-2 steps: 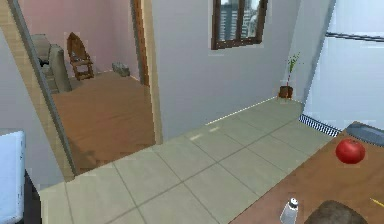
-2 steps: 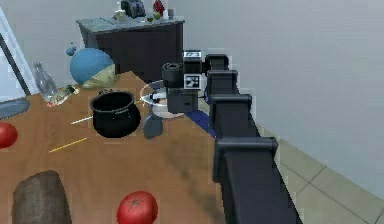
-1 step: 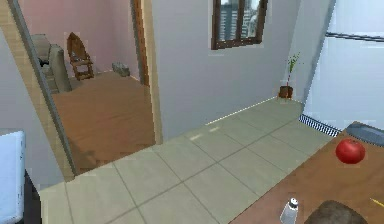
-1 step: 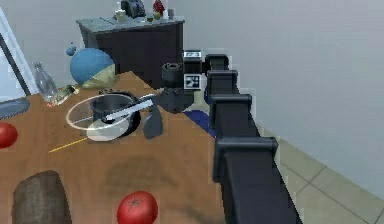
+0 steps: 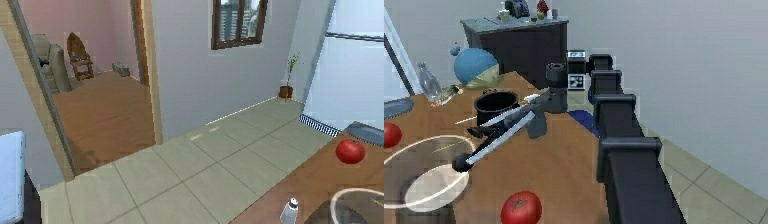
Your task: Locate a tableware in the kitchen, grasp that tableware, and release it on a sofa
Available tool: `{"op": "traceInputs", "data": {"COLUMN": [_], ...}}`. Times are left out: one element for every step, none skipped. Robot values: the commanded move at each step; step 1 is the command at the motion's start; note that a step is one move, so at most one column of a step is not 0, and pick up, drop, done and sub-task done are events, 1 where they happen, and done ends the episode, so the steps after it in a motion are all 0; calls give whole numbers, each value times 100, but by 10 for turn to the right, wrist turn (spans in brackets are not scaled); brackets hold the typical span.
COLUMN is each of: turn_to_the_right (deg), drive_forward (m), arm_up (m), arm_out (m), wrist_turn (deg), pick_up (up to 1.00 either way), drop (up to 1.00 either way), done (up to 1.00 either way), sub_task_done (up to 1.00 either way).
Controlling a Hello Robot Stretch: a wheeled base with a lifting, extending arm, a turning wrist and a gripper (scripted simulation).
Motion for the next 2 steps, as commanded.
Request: {"op": "traceInputs", "data": {"turn_to_the_right": [0,0], "drive_forward": [0,0], "arm_up": [0,0], "arm_out": [0,-26], "wrist_turn": [-300,0], "pick_up": [0,0], "drop": [0,0], "done": [0,0], "sub_task_done": [0,0]}}
